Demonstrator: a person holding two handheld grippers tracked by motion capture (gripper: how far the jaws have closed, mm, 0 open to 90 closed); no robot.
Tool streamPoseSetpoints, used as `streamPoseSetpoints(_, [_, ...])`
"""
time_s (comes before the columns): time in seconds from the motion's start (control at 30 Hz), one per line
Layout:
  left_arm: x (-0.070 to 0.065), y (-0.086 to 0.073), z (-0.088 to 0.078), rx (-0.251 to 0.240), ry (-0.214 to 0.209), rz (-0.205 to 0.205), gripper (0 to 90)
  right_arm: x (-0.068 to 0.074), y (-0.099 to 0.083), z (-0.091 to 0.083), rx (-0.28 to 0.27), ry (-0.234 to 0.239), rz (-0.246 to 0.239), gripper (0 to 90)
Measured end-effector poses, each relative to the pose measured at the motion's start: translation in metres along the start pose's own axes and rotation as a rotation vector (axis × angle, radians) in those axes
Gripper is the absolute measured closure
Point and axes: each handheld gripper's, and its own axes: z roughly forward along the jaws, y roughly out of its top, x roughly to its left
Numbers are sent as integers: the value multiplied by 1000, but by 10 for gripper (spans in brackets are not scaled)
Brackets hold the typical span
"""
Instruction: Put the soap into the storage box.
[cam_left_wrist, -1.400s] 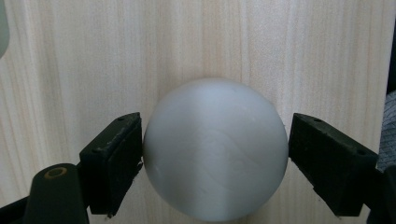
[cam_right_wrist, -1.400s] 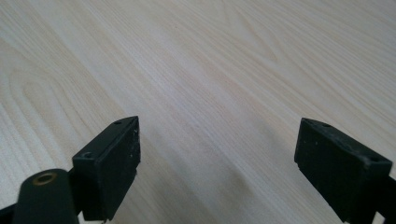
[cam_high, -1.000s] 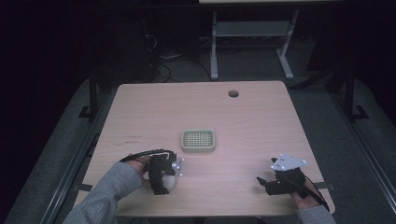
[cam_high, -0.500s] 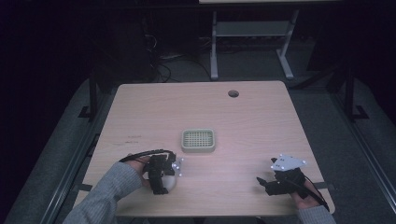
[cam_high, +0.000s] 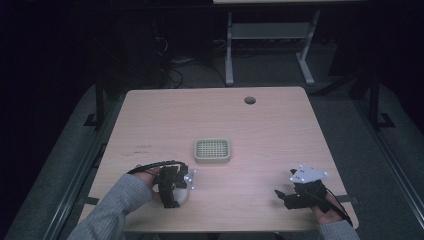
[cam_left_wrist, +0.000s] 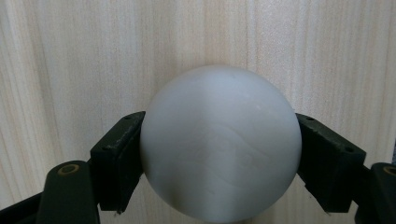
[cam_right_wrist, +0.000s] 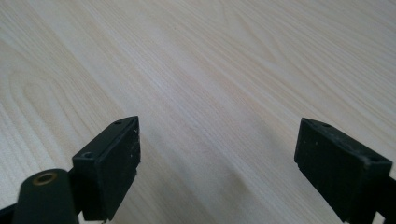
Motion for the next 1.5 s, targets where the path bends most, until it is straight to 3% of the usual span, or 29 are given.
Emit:
streamPoseSetpoints(0.67, [-1,-1,3,-1,15,-5,238,0,0,0,0,0,0,139])
streamPoseSetpoints(0.97, [-2,-1,2,-2,-3,1,239,0,0,0,0,4,6,139])
streamPoseSetpoints(1.3, [-2,4,-5,-6,-33,16,238,0,0,0,-1,-1,3,139])
streamPoseSetpoints(1.5, [1,6,-13,-1,-20,25,238,0,0,0,-3,3,11,139])
